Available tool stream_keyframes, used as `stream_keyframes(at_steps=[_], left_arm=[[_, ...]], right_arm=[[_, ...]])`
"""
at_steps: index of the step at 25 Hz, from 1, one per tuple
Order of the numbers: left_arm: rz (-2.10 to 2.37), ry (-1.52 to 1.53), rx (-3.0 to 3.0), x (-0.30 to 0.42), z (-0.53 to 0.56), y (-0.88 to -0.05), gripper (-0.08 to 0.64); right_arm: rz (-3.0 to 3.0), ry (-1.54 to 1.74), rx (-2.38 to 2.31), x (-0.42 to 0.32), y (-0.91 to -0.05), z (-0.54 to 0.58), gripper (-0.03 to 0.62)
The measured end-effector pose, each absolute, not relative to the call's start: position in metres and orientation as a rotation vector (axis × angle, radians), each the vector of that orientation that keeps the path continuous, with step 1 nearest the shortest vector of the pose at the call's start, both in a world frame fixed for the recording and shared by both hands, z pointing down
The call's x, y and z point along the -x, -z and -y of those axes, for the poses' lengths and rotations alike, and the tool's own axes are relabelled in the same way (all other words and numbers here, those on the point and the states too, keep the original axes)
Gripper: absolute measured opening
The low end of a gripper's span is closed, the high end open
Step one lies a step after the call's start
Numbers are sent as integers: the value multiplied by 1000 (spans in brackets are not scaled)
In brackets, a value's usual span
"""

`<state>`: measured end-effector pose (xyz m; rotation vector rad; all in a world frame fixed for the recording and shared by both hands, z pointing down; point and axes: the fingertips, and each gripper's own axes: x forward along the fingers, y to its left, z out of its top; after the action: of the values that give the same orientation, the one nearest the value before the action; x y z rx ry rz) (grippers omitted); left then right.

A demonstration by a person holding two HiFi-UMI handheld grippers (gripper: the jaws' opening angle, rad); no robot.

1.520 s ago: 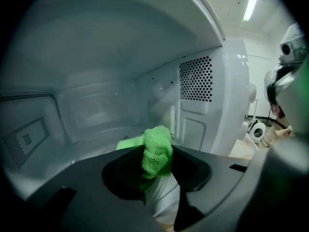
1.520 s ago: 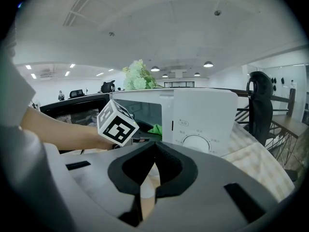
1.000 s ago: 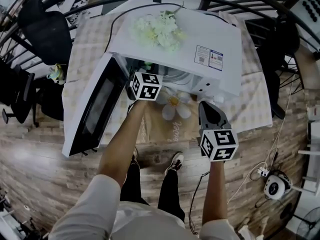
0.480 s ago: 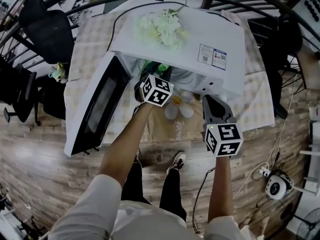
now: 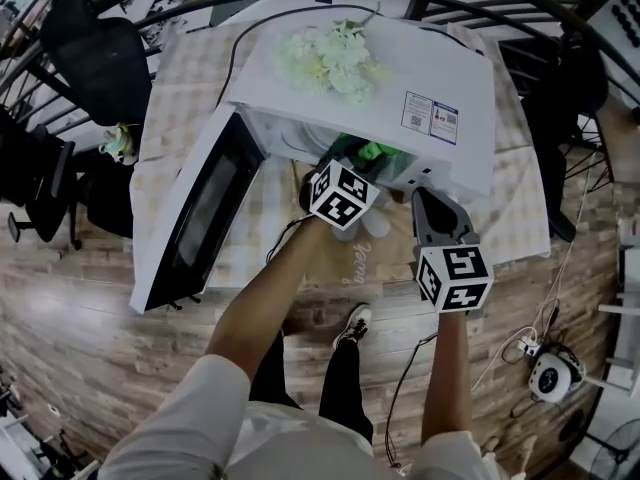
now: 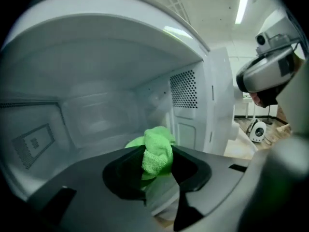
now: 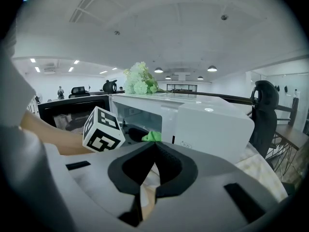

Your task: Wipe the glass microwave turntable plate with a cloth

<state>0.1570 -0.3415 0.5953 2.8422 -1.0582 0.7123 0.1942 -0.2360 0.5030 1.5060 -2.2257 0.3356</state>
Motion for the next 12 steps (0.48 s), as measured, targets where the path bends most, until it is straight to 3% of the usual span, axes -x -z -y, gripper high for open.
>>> stream_keyframes(at_steps=[7,12], left_arm=[[1580,-753,-2539,-48,421,-598,157],[1603,-803,-2456,-33,436,-613,158]], right_arm=[[2217,-362,-1516,-197,-512,231,14],[2202,-384,-1522,-201,-519,227,14]])
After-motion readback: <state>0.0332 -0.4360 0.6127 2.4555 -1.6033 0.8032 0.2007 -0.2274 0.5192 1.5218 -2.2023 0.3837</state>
